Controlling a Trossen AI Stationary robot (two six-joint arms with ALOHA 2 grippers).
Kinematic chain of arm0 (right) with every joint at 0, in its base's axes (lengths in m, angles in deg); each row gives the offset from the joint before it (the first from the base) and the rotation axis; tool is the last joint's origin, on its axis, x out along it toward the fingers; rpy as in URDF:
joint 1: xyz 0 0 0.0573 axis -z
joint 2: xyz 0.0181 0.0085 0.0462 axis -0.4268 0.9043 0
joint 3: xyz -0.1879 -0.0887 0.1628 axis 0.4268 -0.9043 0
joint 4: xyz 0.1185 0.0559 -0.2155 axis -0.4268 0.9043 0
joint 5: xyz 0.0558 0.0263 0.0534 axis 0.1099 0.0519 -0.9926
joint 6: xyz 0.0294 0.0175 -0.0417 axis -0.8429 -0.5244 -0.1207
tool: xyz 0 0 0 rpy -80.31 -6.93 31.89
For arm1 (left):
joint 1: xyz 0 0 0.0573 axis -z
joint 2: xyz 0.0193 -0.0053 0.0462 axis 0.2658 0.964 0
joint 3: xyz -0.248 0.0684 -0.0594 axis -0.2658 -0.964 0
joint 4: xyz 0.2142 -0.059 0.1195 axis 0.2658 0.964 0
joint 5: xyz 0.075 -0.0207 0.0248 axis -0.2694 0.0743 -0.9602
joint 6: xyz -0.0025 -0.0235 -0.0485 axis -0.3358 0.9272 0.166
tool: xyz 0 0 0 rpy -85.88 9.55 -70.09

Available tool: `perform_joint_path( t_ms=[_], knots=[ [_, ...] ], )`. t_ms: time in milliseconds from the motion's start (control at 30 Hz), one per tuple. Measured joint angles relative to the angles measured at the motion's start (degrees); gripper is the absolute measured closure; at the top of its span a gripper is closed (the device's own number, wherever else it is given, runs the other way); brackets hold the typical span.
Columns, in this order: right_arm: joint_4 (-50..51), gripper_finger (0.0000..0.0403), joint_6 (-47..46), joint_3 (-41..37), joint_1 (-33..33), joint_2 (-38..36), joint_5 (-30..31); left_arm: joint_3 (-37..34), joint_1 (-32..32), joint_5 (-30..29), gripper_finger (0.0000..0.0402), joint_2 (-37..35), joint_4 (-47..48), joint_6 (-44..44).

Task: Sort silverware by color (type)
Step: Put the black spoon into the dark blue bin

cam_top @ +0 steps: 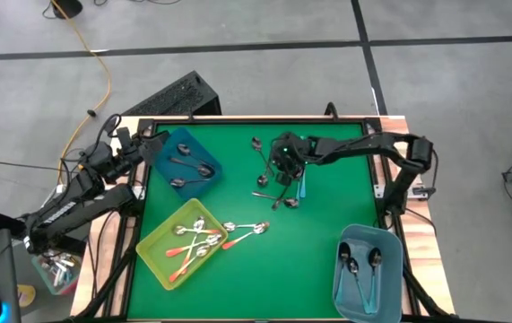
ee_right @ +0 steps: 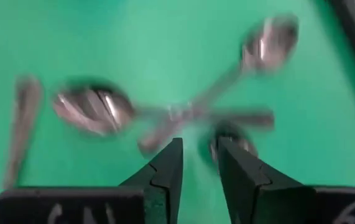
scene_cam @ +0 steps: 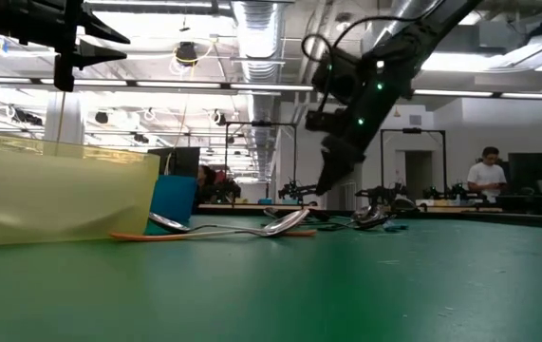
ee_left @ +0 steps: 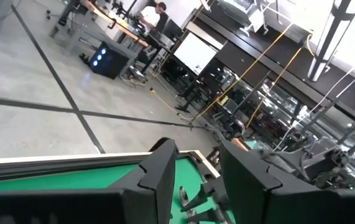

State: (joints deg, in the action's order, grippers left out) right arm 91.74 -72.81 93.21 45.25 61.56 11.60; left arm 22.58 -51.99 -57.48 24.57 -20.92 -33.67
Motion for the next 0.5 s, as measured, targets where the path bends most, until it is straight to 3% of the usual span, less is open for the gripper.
perform_joint_path(
  t_ms=[333, 500],
  knots=[
    [-1.63, 0.0187, -0.66, 0.36, 0.54, 2.01, 4.1, 0.02, -0.04, 0.02, 0.0292, 0.0, 0.31, -0.48],
    [-1.42, 0.0175, -0.66, 0.36, 0.25, 2.24, 4.16, 0.02, -0.04, -0.43, 0.0292, 0.0, 0.31, -0.9]
  ],
)
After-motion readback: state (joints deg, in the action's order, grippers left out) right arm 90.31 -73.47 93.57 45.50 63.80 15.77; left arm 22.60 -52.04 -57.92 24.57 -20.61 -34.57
